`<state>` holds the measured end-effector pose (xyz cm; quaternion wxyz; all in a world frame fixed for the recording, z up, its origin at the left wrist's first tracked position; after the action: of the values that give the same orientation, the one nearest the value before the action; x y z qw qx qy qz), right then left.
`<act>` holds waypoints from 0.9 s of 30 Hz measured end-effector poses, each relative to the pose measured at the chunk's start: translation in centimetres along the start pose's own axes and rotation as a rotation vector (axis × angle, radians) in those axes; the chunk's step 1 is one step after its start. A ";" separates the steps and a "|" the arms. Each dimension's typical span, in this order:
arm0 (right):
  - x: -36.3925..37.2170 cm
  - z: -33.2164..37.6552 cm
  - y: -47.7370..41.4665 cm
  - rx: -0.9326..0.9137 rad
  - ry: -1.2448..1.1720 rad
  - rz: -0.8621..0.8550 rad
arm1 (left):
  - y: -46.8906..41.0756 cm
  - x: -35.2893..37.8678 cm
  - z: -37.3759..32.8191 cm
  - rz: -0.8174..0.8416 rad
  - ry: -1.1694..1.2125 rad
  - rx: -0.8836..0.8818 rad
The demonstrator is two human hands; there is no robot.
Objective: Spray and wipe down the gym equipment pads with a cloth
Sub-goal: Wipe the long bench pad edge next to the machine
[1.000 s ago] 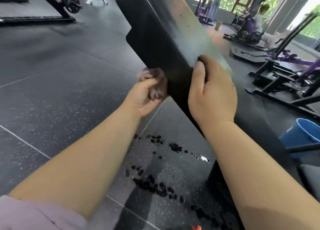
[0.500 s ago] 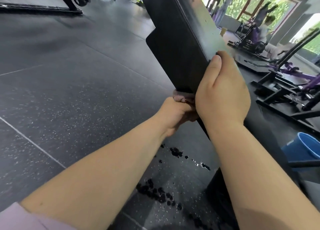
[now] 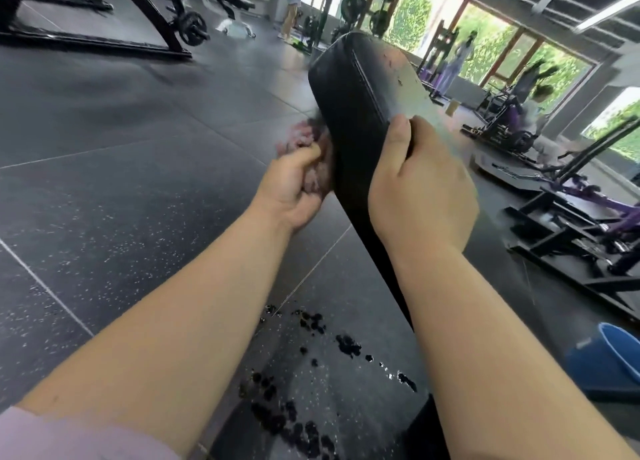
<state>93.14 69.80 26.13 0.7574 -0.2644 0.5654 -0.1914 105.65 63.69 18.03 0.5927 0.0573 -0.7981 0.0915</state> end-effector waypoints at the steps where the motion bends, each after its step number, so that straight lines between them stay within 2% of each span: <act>1: 0.2 0.0 0.0 0.007 0.007 -0.003 | -0.2 0.1 -0.6 0.019 0.004 0.000; 3: 0.4 -0.1 0.0 0.007 0.011 -0.008 | -0.6 0.6 -1.2 0.048 -0.028 0.013; 7: 0.7 0.2 0.1 -0.005 0.006 -0.010 | 0.1 1.0 -0.6 -0.027 -0.082 0.094; 12: 0.7 0.2 0.1 -0.002 0.034 -0.030 | 0.1 -0.1 -0.2 -0.014 0.008 0.067; 14: 0.7 0.3 0.1 -0.004 0.050 -0.044 | 0.3 -0.6 0.6 -0.023 -0.025 0.063; 19: 0.8 0.3 -0.1 -0.006 0.079 -0.067 | 1.9 -3.3 5.1 0.083 -0.024 -0.169; 23: 0.8 0.1 -0.2 -0.036 0.049 -0.043 | 4.2 -3.5 8.4 0.148 -0.131 -0.216; 27: 0.4 -1.5 1.0 -0.153 0.031 0.013 | 6.9 -2.8 10.7 0.209 -0.258 -0.261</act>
<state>91.85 70.11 24.87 0.7274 -0.3148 0.5919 -0.1466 95.05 68.08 11.77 0.4753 -0.0917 -0.8741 0.0400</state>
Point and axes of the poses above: each hand's wrist, its own y-axis away from the middle knuckle, its own x-axis out of the palm, z = x × y, the point moved 1 cm from there along -y, towards the middle knuckle, and after that the axes turned 11 degrees about y, right-handed, at the moved point
